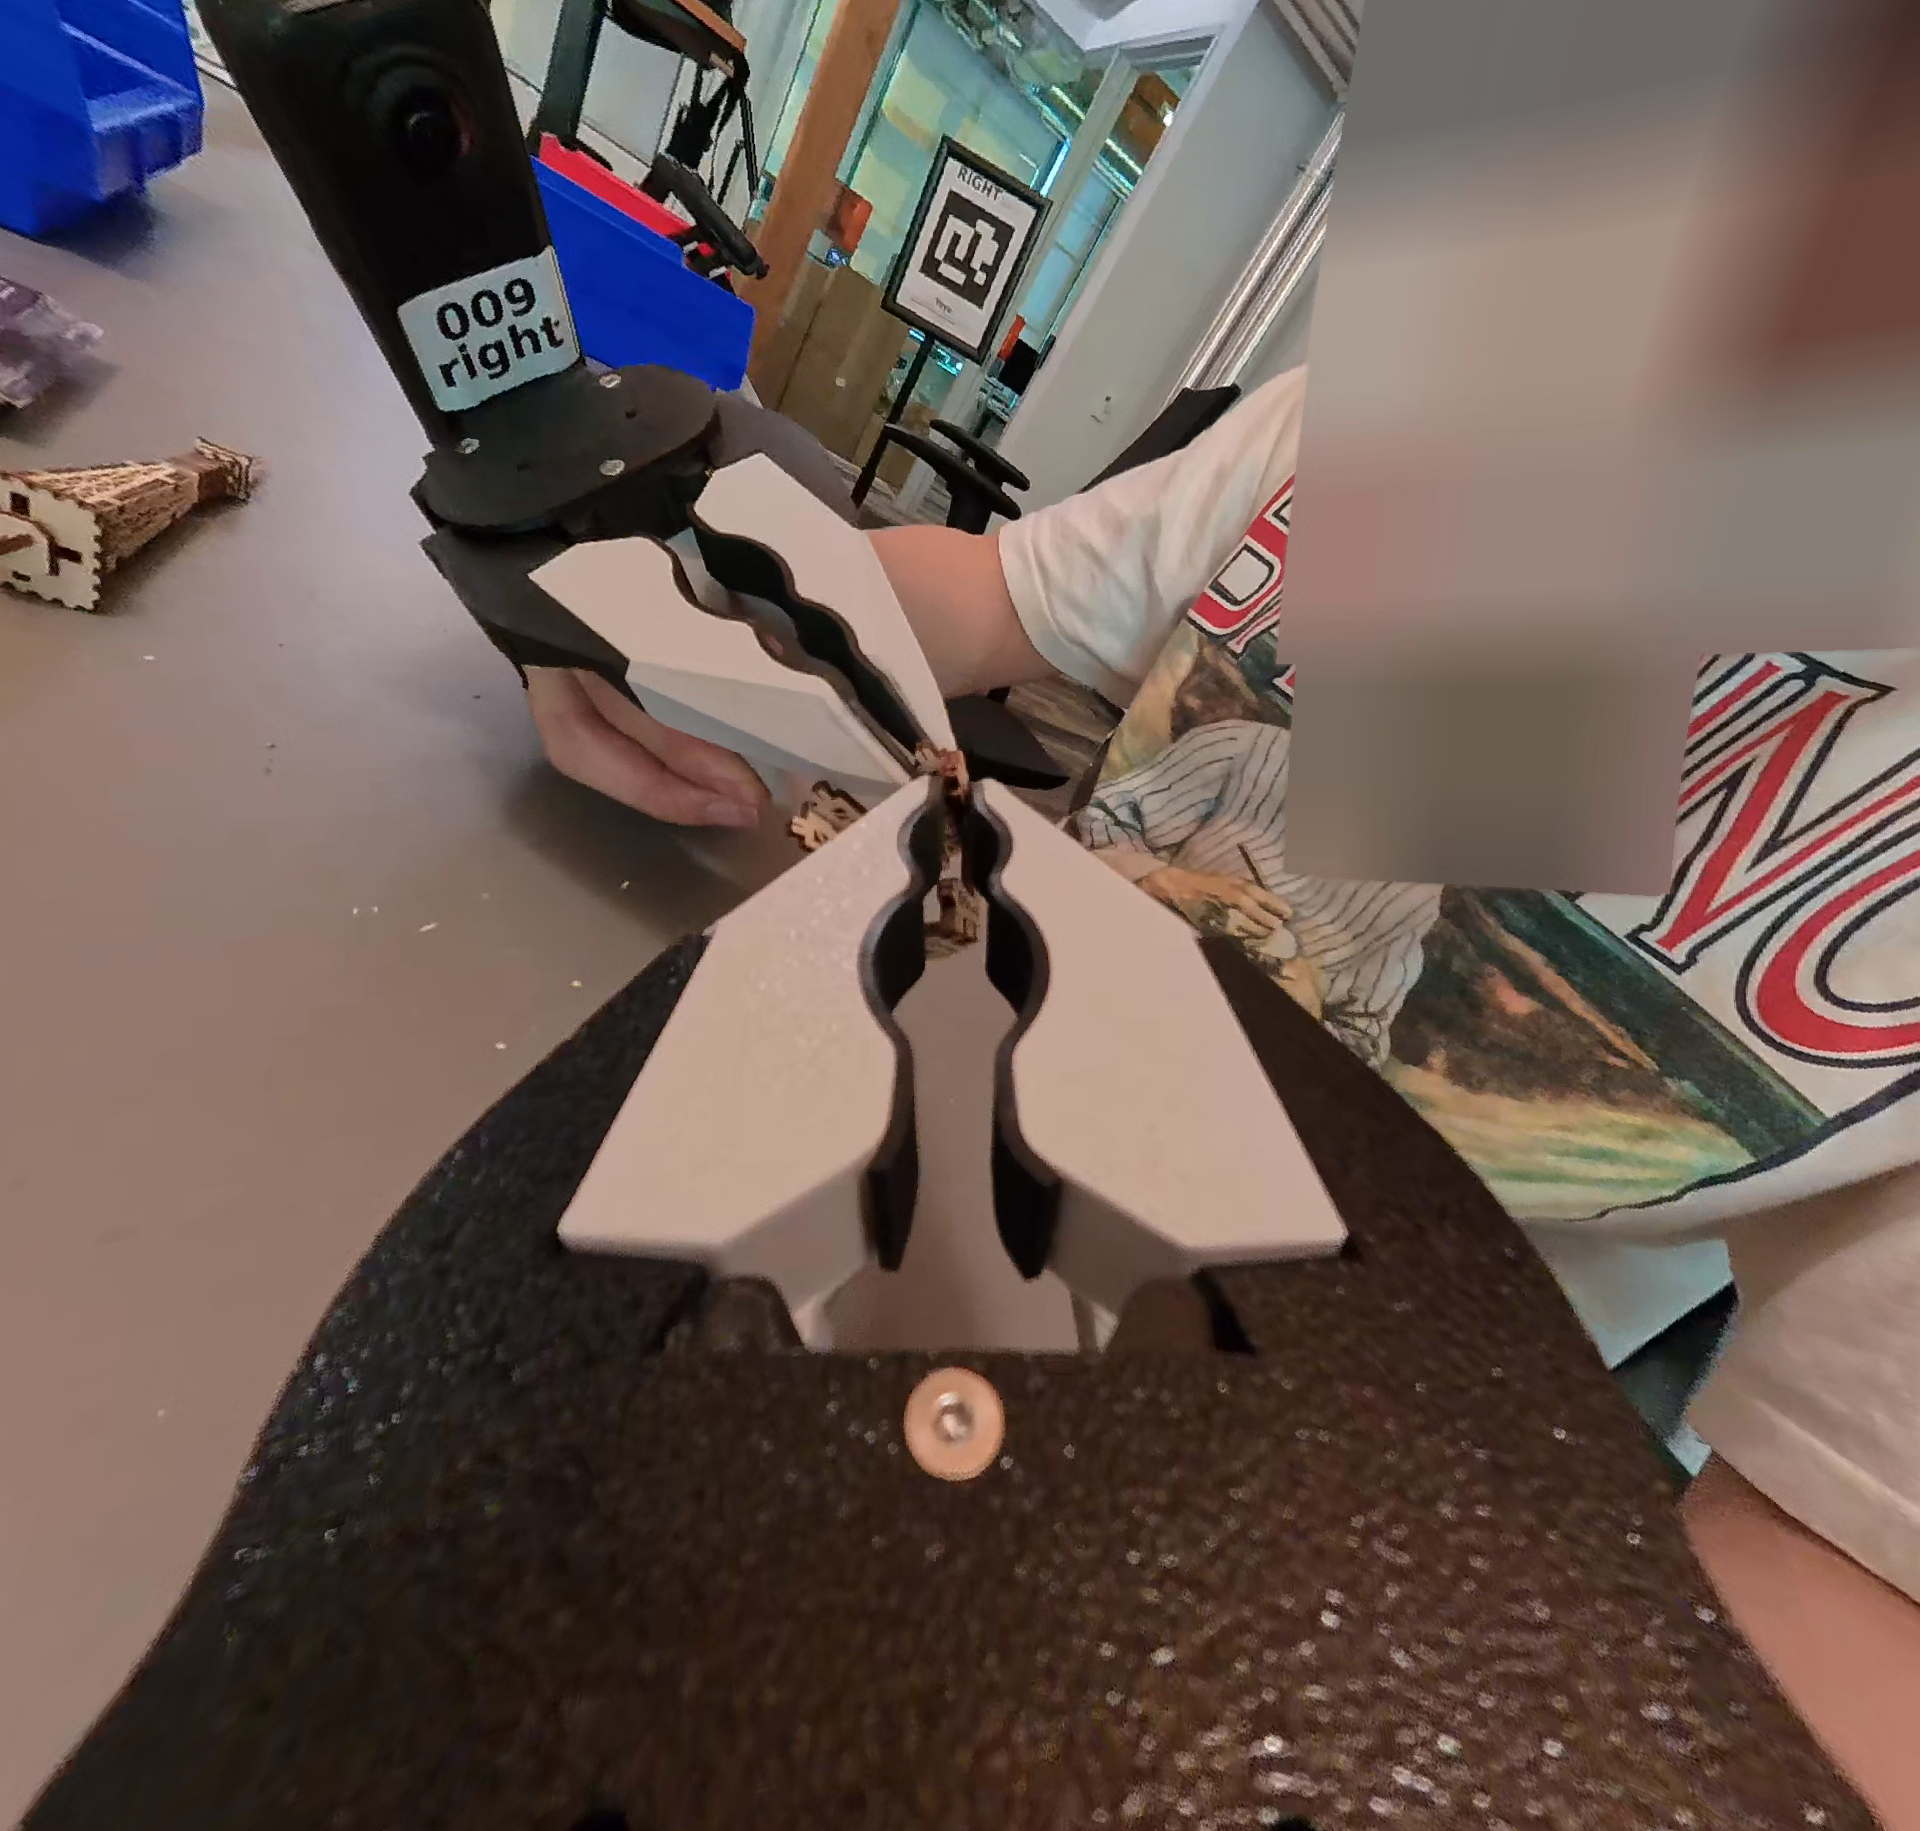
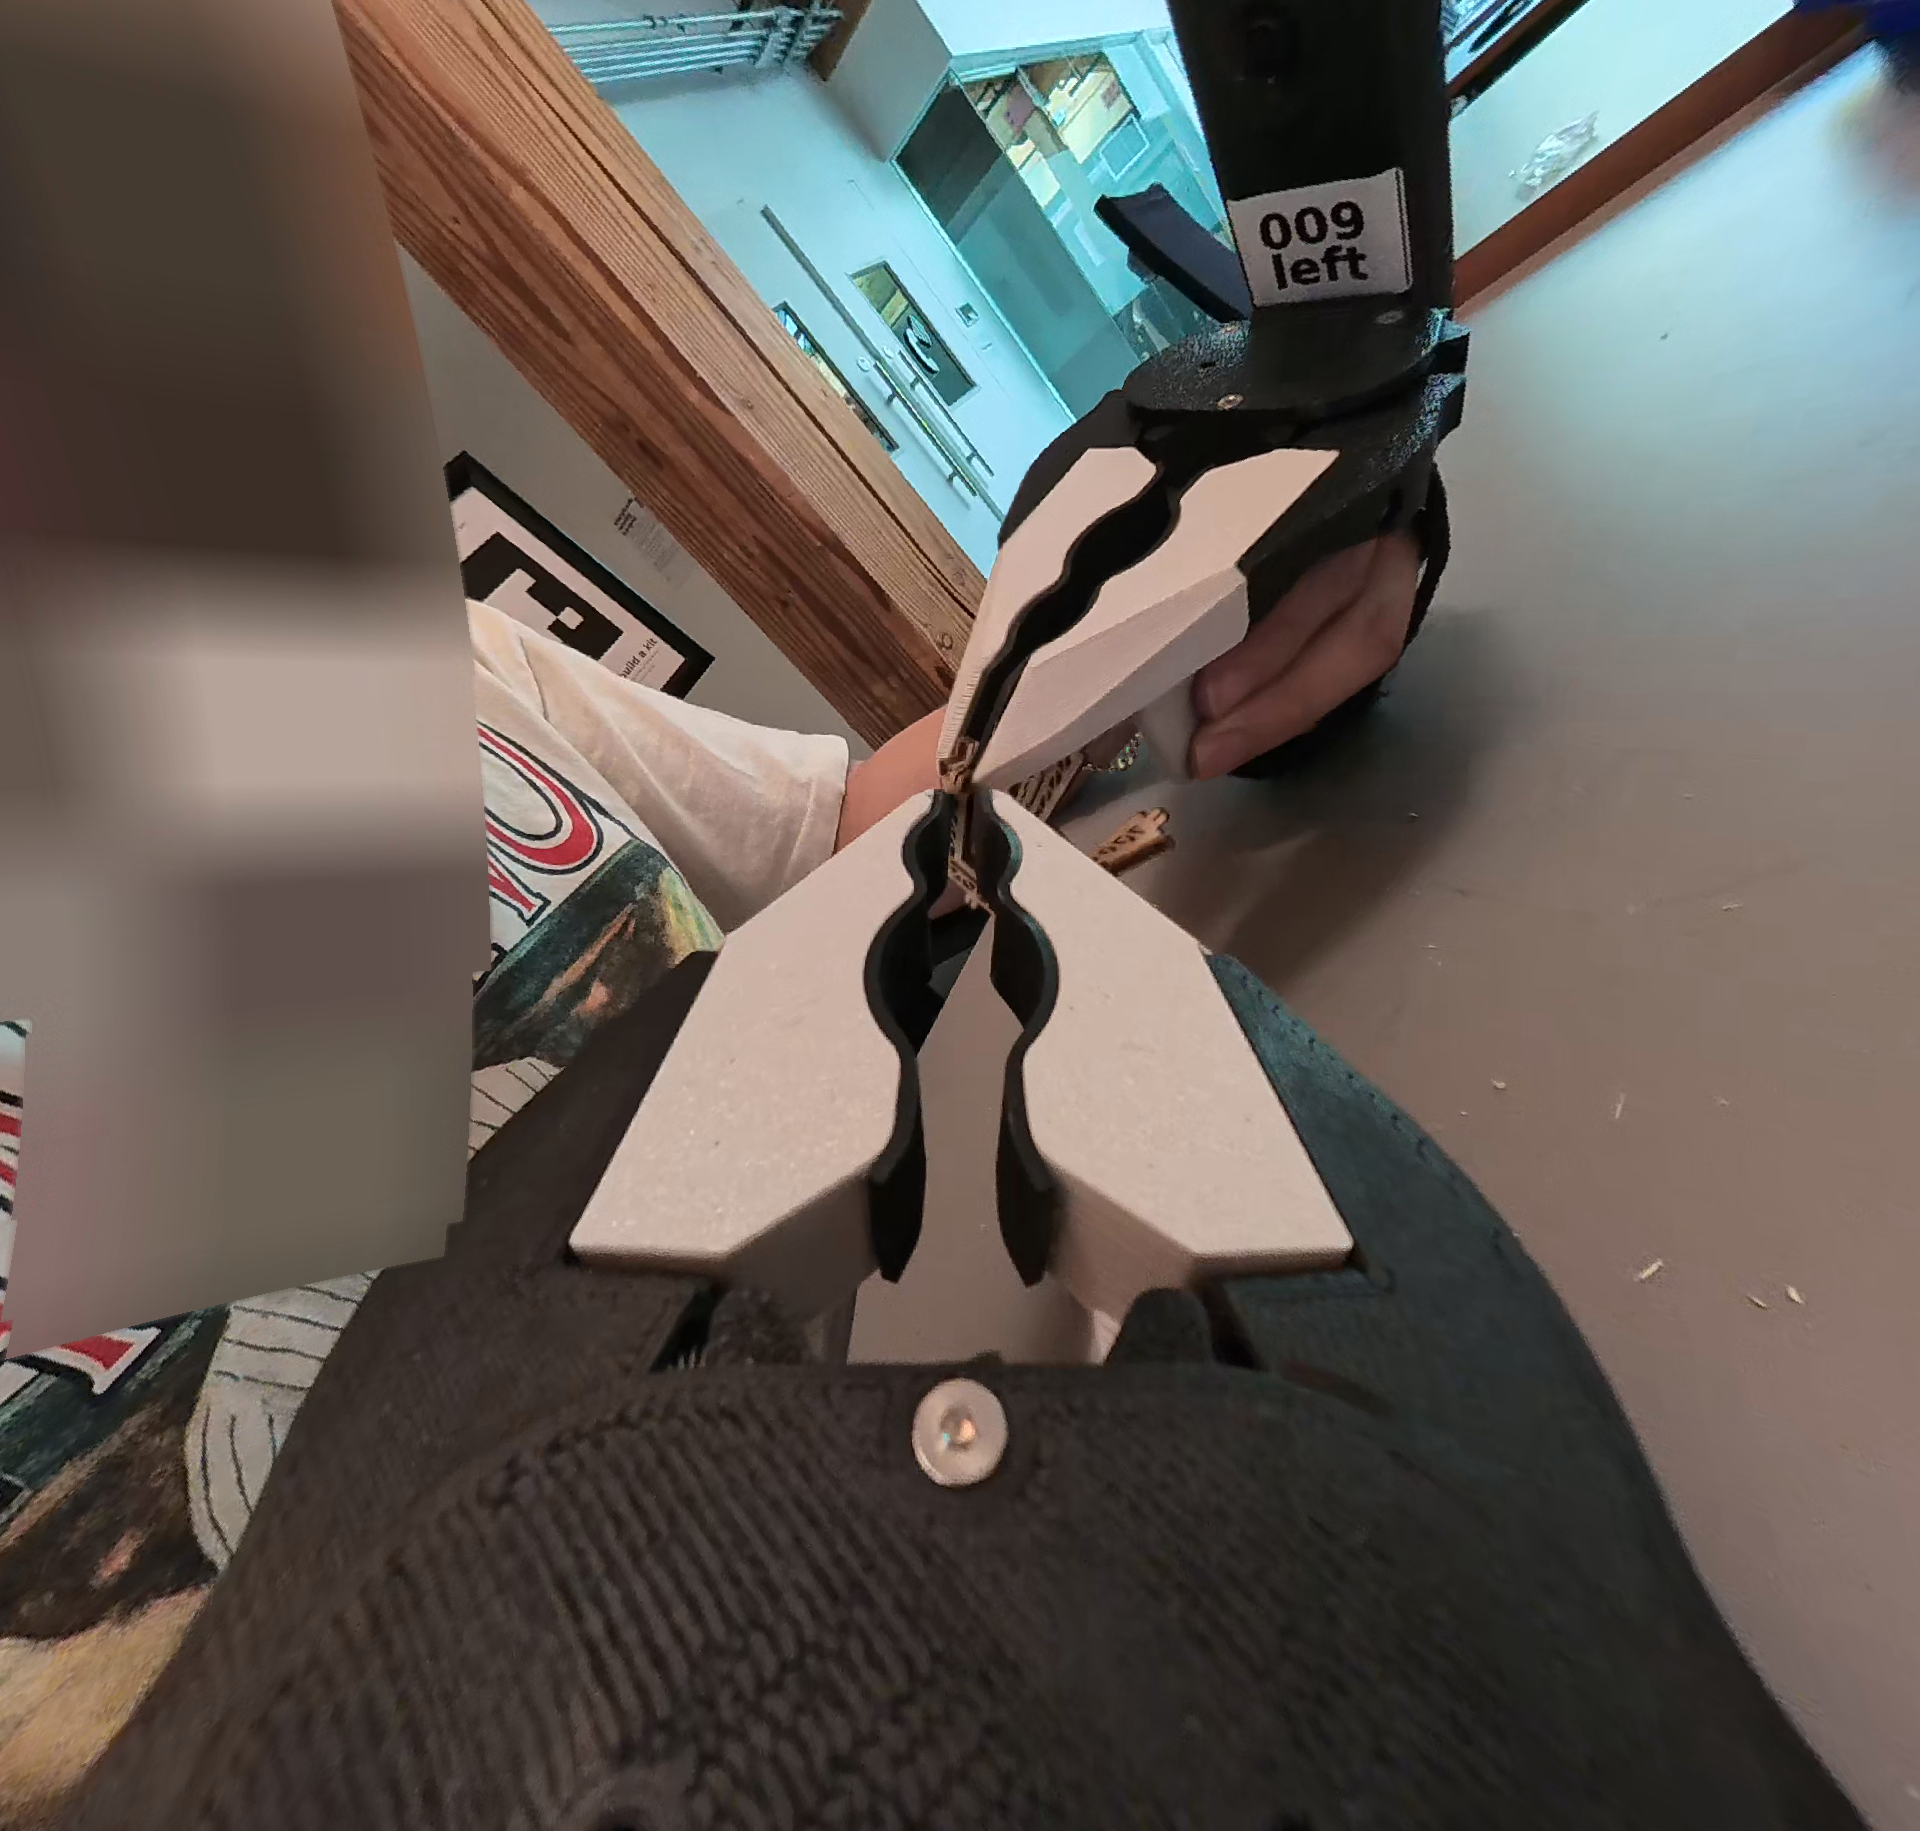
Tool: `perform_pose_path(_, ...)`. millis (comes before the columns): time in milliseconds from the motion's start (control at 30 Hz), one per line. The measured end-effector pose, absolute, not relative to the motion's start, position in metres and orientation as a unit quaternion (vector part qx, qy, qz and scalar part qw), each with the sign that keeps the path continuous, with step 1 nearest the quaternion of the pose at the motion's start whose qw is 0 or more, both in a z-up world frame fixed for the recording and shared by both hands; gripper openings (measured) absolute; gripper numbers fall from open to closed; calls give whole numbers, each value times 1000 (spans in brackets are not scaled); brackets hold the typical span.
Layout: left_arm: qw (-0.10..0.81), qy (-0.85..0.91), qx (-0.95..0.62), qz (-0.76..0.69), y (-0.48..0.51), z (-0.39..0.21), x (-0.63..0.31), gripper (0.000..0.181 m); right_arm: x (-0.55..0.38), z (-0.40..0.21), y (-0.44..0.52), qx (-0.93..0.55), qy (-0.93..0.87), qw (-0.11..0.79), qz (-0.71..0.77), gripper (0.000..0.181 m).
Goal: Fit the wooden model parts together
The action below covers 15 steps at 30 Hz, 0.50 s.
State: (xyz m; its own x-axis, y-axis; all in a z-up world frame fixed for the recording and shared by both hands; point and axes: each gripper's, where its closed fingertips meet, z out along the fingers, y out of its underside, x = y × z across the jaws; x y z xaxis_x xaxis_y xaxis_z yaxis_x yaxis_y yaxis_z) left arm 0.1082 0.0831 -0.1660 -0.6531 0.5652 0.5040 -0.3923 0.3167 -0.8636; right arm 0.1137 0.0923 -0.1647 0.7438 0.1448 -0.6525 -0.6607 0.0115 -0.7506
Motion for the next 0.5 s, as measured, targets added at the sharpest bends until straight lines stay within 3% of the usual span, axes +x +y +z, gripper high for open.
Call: perform_pose_path(500, 446, -683, -51, 576, 82, -163, 108, 0, 114, -161, 91, -633, 197, 694, 281, 3)
